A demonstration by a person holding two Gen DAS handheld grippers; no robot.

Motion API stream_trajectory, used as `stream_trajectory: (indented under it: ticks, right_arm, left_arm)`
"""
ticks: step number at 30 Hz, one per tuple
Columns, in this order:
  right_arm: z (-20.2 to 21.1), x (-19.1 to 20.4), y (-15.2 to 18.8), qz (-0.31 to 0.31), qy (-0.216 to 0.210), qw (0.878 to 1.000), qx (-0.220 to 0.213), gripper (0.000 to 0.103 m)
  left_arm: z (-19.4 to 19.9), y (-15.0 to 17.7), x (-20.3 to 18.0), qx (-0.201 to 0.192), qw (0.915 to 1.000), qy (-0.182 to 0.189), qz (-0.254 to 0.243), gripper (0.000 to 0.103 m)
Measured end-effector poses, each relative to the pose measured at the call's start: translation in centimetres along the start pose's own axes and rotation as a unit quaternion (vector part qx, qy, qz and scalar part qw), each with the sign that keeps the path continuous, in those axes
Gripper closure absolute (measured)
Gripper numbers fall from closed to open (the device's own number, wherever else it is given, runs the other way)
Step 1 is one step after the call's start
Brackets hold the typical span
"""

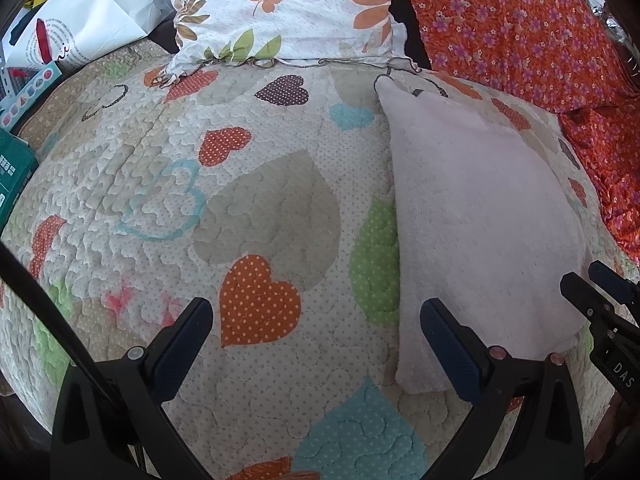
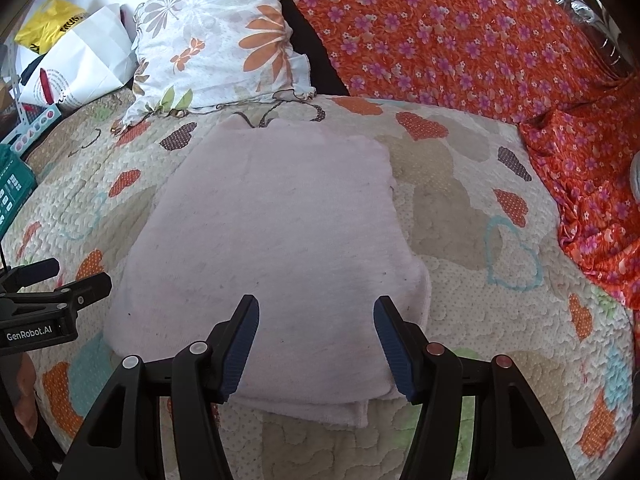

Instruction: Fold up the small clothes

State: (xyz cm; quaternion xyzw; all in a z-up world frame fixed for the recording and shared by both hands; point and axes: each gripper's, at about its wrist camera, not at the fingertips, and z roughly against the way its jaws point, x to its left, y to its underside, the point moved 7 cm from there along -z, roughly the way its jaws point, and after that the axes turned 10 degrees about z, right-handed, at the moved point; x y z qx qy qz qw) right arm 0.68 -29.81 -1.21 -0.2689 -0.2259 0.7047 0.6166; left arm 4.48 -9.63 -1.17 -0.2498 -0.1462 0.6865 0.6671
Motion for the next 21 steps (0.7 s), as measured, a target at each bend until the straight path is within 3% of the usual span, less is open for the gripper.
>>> stream_trajectory:
  ticks: [15,21]
  right_arm:
    - [-0.29,0.21,0.12,0.007,0.000,1.000,0.002,0.037]
    - [-0.26,0.13,0.22,0.010,0.008,1.000,0.005,0.037]
  left_arm:
    - [-0.01,0.24,-0.49,0.015,0.9997,0.018,0.003,0.000]
    - [0.40,0.25,-0.06,0.004,0.9999,0.012,0.009,0.000]
